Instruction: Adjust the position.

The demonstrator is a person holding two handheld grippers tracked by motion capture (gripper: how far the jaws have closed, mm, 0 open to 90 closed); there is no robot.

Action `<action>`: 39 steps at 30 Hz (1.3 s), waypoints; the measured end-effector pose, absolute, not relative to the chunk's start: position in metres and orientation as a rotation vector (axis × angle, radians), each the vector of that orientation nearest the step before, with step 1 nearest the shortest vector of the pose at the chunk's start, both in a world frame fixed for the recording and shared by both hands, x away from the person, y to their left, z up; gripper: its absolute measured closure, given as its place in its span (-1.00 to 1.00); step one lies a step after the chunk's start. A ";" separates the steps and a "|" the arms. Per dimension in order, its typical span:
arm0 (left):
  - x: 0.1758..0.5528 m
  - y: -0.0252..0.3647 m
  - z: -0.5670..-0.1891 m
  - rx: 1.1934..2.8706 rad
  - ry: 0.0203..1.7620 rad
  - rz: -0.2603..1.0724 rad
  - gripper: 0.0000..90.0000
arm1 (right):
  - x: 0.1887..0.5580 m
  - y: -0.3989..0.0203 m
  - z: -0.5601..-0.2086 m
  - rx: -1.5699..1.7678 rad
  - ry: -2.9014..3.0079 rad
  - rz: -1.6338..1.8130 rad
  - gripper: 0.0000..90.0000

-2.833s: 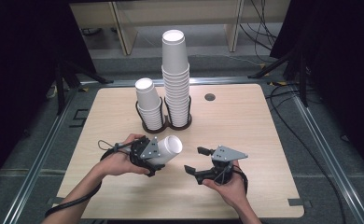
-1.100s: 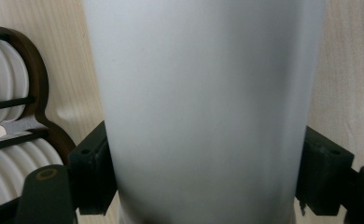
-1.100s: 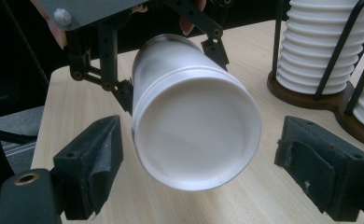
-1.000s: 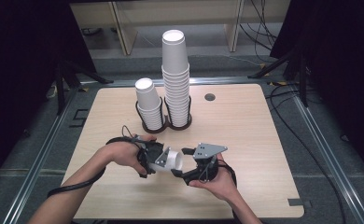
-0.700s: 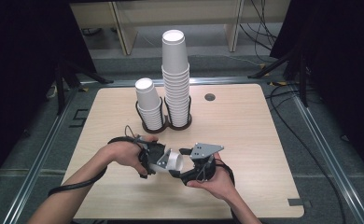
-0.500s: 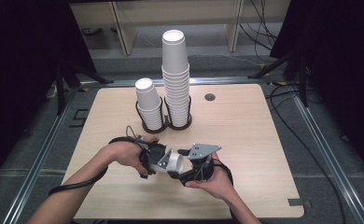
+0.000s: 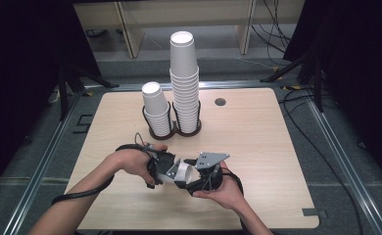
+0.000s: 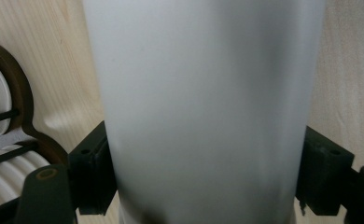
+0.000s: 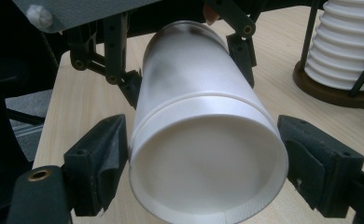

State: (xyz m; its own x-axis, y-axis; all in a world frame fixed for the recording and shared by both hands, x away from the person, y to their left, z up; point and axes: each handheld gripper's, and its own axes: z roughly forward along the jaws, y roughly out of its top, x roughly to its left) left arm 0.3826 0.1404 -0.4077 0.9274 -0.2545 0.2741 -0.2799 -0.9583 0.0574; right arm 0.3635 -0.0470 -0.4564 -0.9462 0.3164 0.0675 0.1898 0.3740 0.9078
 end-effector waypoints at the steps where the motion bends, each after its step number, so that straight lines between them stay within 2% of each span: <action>1: 0.383 0.140 -0.407 2.991 -0.420 0.405 -0.53 | 0.364 -0.047 -0.457 0.464 2.500 1.632 -0.57; 22: 0.381 0.142 -0.408 2.979 -0.425 0.359 -0.56 | 0.363 -0.046 -0.460 0.396 2.498 1.650 -0.40; 30: 0.382 0.146 -0.407 2.900 -0.452 0.422 -0.70 | 0.361 -0.049 -0.458 0.400 2.484 1.636 -0.40; 35: 0.380 0.148 -0.406 2.855 -0.432 0.422 -1.00 | 0.361 -0.051 -0.458 0.389 2.490 1.617 -0.40; 39: 0.380 0.153 -0.405 2.808 -0.374 0.461 -1.00 | 0.360 -0.054 -0.458 0.411 2.495 1.623 -0.40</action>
State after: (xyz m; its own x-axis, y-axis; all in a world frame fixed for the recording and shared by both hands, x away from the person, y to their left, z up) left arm 0.3798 0.1530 -0.4051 0.9159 -0.2075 0.3437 -0.2938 -0.9299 0.2215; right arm 0.3596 -0.0542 -0.4576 -0.9534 0.2999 0.0337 0.1523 0.3818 0.9116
